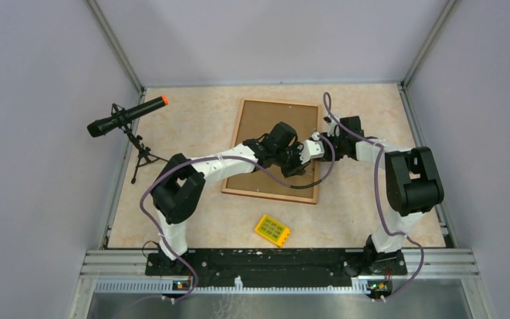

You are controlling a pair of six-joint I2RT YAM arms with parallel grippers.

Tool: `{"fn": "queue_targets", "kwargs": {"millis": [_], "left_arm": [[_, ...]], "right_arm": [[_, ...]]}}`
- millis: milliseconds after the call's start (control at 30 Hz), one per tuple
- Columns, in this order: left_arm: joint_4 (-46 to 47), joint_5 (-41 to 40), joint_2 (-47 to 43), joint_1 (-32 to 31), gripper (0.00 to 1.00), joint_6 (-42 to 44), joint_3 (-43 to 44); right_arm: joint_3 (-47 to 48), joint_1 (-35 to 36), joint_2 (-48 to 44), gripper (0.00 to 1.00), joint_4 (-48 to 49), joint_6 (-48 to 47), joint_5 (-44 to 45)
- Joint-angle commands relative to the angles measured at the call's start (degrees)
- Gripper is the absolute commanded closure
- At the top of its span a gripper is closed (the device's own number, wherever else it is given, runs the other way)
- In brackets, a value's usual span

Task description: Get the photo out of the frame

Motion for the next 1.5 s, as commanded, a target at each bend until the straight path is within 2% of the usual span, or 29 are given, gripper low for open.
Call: {"fn": "queue_targets", "kwargs": {"millis": [0, 633, 933, 1200, 1333, 1467], "left_arm": [[3.35, -0.14, 1.69, -0.37, 1.00, -0.05, 2.83], [0.16, -2.55, 7.28, -0.98, 1.00, 0.20, 9.02], [-0.69, -3.08, 3.74, -0.82, 1.00, -0.16, 5.17], [0.45, -2.34, 2.37, 0.03, 1.00, -1.95, 5.04], [-3.51, -3.53, 0.56, 0.59, 1.00, 0.13, 5.42], [-9.85, -7.01, -3.49, 2.80, 1.00, 4.05, 4.52]], "right_arm": [[-1.08, 0.15, 0.68, 0.70, 1.10, 0.26, -0.92], [-1.70, 0.15, 1.17, 0.74, 1.66, 0.46, -0.91], [-1.53, 0.15, 1.66, 0.75, 1.48, 0.36, -0.91], [-1.48, 0.14, 1.79, 0.77, 1.33, 0.29, -0.93], [-0.95, 0.09, 1.75, 0.78, 0.36, -0.60, 0.86], [0.23, 0.07, 1.87, 0.84, -2.00, -2.42, 5.58]]}}
